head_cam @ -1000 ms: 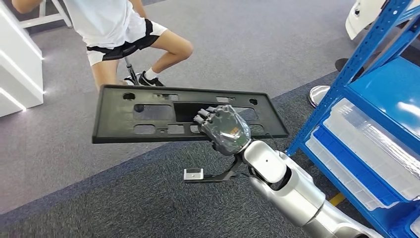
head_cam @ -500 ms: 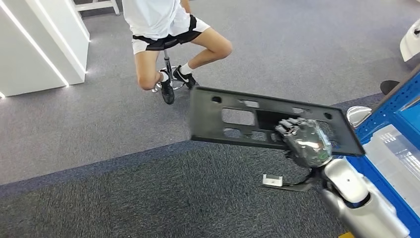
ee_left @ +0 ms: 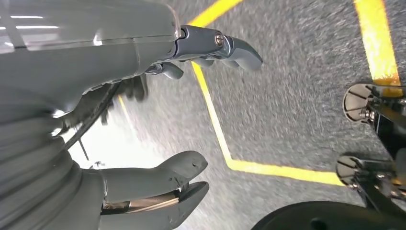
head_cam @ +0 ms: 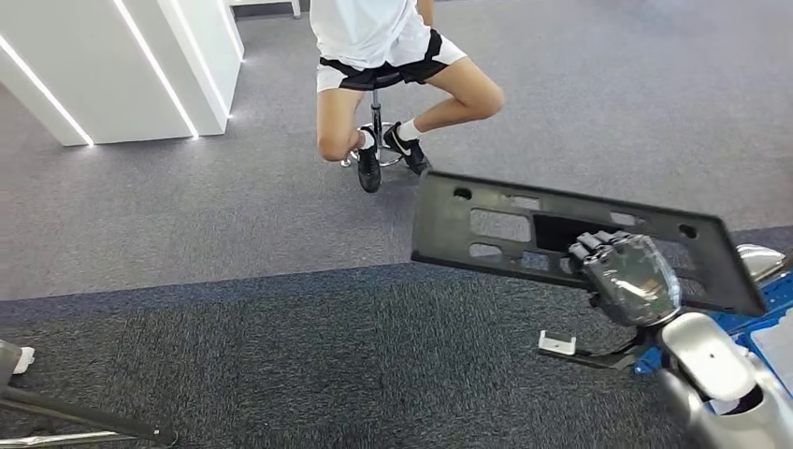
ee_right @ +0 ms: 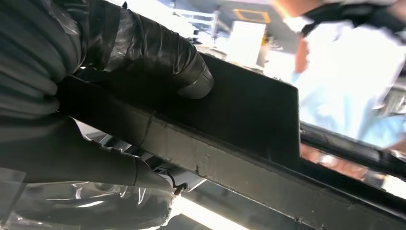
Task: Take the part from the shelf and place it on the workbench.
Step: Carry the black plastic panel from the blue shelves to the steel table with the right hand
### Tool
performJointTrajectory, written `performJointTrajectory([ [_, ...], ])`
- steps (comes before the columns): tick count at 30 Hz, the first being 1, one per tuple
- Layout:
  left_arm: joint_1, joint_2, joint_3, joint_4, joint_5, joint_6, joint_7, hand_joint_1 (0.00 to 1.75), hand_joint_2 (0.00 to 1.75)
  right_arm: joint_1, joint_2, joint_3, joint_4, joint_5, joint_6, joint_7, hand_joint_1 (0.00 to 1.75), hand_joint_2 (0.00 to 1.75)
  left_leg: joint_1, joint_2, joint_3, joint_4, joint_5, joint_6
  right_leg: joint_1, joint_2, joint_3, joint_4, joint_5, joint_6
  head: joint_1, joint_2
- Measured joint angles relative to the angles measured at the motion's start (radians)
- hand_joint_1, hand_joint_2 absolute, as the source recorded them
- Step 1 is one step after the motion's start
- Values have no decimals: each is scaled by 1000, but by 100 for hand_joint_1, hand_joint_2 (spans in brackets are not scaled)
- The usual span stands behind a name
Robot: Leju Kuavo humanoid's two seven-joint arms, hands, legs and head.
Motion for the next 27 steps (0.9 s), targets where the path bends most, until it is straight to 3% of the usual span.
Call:
performJointTrajectory([
  [1, 1, 6, 0, 0, 7, -3, 3, 0, 175, -9, 21, 25, -8, 23, 14, 27, 175, 175, 2, -9, -4, -1, 2, -5, 0, -13, -1, 1, 2, -7, 0, 0],
  [2, 3, 10, 0, 0, 13, -5, 7, 0, 175, -23, 42, 53, -16, 39, 24, 55, 175, 175, 3, -2, -8, 4, 1, -10, 1, -26, 0, 0, 3, -14, 0, 0],
  [4, 2, 19, 0, 0, 22, -10, 13, 0, 175, -53, 68, 107, -31, 42, 29, 95, 175, 175, 1, 54, -30, 53, -27, -19, 2, -55, 3, -3, 3, -27, -2, 0],
  [5, 1, 24, 0, 0, 28, -13, 13, 0, 175, -69, 75, 130, -38, 36, 31, 105, 175, 175, 0, 90, -56, 107, -55, -23, 6, -71, 5, -3, 2, -31, -3, 0],
  [6, 0, 29, 0, 0, 34, -16, 11, 0, 175, -85, 81, 149, -42, 28, 33, 109, 175, 175, 0, 112, -90, 173, -87, -26, 10, -89, 6, -3, 0, -35, -4, 0],
  [8, 0, 34, 2, 0, 49, -18, 5, 0, 175, -120, 99, 184, -39, 15, 39, 110, 175, 175, 2, 125, -142, 273, -118, -26, 17, -123, 8, -3, -4, -40, -4, 0],
  [9, 1, 36, 3, 0, 54, -18, 1, 0, 175, -138, 113, 199, -35, 13, 42, 110, 175, 175, 1, 126, -142, 272, -105, -23, 20, -138, 9, -3, -6, -43, -4, 0],
  [10, 3, 36, 5, 0, 58, -19, -3, 0, 175, -157, 128, 213, -29, 12, 45, 110, 175, 175, -1, 129, -122, 230, -76, -18, 22, -151, 12, -3, -8, -44, -4, 0],
  [11, 4, 37, 5, 0, 60, -19, -8, 0, 175, -175, 144, 225, -24, 12, 48, 109, 175, 175, -5, 143, -87, 162, -39, -11, 24, -163, 16, -3, -11, -45, -4, 0],
  [13, 4, 37, 6, 0, 62, -19, -17, 0, 175, -205, 170, 243, -15, 11, 51, 110, 175, 175, -22, 184, -25, 40, 3, 4, 27, -187, 23, -6, -17, -42, -4, 0],
  [14, 3, 37, 6, 0, 62, -19, -22, 0, 175, -216, 180, 252, -10, 11, 52, 111, 175, 175, -29, 196, -11, 10, 7, 11, 28, -199, 26, -8, -19, -39, -4, 0],
  [16, 4, 36, 6, 0, 64, -16, -29, 0, 175, -234, 198, 269, 1, 11, 56, 112, 175, 175, -34, 181, -8, -7, 8, 19, 30, -223, 33, -16, -21, -31, -4, 0],
  [17, 5, 35, 6, 0, 66, -13, -31, 0, 175, -241, 207, 277, 6, 10, 59, 113, 175, 175, -30, 169, -2, -17, 12, 23, 29, -225, 39, -19, -24, -27, -4, 0],
  [18, 6, 33, 6, 1, 68, -10, -30, 0, 175, -249, 215, 284, 12, 9, 61, 114, 175, 175, -26, 156, 7, -29, 17, 26, 28, -206, 41, -12, -32, -23, -3, 0],
  [21, 5, 28, 6, 2, 73, 0, -23, 0, 175, -269, 229, 301, 25, 5, 66, 118, 175, 175, -17, 131, 25, -50, 25, 35, 25, -113, 8, 71, -80, -18, -3, 0],
  [22, 4, 27, 6, 2, 74, 1, -22, 0, 175, -272, 231, 304, 27, 4, 67, 119, 175, 175, -17, 128, 25, -50, 25, 36, 25, -102, -3, 91, -90, -18, -3, 0],
  [27, 3, 26, 6, 2, 74, 2, -21, 0, 175, -273, 231, 305, 28, 4, 68, 119, 175, 175, -17, 126, 25, -50, 25, 36, 24, -99, -11, 106, -97, -18, -3, 0],
])
